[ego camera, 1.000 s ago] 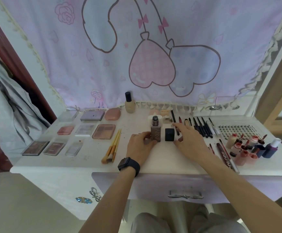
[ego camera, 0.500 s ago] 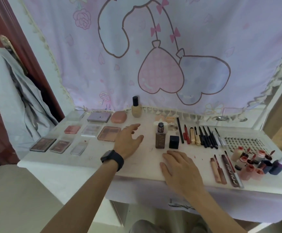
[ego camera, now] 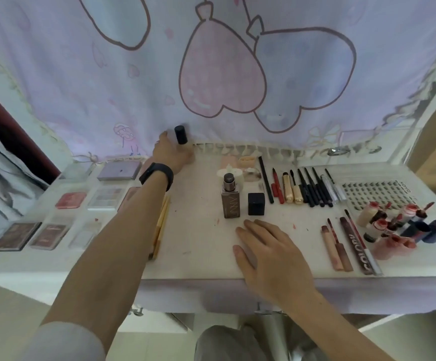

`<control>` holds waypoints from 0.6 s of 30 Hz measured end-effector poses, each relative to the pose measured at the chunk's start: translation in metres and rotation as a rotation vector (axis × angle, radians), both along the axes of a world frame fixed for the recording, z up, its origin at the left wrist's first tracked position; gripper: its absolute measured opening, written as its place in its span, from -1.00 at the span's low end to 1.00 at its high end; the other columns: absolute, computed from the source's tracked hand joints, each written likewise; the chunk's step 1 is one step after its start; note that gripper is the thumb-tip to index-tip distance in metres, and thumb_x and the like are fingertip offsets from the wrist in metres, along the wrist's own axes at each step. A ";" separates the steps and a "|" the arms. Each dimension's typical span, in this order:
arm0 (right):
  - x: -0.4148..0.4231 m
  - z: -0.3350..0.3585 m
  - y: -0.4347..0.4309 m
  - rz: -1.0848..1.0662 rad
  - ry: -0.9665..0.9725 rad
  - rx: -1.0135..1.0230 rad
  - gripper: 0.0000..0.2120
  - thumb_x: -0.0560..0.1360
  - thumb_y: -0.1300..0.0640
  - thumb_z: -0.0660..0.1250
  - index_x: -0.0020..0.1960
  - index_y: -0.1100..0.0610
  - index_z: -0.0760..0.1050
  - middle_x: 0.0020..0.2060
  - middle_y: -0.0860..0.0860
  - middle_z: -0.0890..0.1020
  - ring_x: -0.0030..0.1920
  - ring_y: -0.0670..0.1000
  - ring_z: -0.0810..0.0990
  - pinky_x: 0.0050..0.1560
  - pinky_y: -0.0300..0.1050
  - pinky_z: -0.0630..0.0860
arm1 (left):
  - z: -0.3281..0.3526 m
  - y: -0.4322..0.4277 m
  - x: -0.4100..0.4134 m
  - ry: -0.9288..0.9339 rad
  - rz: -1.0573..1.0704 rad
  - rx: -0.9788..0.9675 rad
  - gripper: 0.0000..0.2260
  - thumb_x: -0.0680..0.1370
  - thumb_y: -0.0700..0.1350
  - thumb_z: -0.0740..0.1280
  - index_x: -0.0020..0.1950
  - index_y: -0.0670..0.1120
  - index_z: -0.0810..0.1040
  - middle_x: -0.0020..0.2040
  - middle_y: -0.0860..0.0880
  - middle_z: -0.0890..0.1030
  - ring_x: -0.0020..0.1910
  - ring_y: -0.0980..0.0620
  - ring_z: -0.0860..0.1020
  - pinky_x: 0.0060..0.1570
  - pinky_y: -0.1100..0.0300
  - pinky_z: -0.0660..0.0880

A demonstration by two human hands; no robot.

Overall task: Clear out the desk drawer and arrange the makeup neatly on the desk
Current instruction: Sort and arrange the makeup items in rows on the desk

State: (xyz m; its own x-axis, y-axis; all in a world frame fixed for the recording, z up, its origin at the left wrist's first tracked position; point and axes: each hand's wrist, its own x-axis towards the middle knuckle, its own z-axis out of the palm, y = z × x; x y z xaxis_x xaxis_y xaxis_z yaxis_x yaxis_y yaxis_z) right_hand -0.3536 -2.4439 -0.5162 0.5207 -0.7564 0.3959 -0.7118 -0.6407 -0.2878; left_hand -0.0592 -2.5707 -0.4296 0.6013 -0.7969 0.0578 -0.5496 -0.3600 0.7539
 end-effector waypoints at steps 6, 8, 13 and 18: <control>0.001 -0.001 -0.001 -0.010 -0.022 -0.016 -0.57 0.60 -0.15 0.19 0.32 0.04 0.60 0.29 -0.02 0.62 0.32 0.02 0.54 0.30 0.00 0.54 | -0.013 -0.013 -0.002 -0.124 0.130 0.164 -0.62 0.45 0.33 0.18 0.02 0.07 0.51 -0.01 -0.04 0.64 -0.04 -0.14 0.57 0.05 -0.02 0.51; 0.001 0.000 -0.001 -0.011 -0.023 -0.016 -0.57 0.60 -0.15 0.19 0.32 0.04 0.59 0.30 -0.02 0.62 0.33 0.02 0.54 0.30 0.00 0.54 | -0.014 -0.010 -0.006 -0.167 0.161 0.153 -0.52 0.43 0.40 0.05 -0.10 0.05 0.51 -0.14 -0.03 0.62 -0.10 -0.15 0.58 0.02 -0.02 0.48; 0.001 0.002 -0.001 -0.011 -0.011 -0.010 -0.55 0.61 -0.15 0.15 0.33 0.04 0.59 0.30 -0.02 0.61 0.35 0.03 0.53 0.31 0.03 0.53 | -0.014 0.010 0.000 -0.140 0.098 0.076 -0.64 0.38 0.36 0.21 -0.10 0.10 0.43 -0.11 0.02 0.57 0.03 -0.18 0.51 0.03 -0.04 0.42; 0.001 0.005 -0.001 -0.009 -0.017 -0.036 -0.57 0.60 -0.14 0.16 0.30 0.05 0.61 0.27 -0.01 0.64 0.32 0.03 0.54 0.31 0.03 0.53 | 0.002 0.056 -0.005 0.122 0.064 -0.246 -0.60 0.43 0.23 0.44 0.13 0.06 0.48 -0.05 0.11 0.60 -0.01 -0.03 0.61 -0.08 0.02 0.56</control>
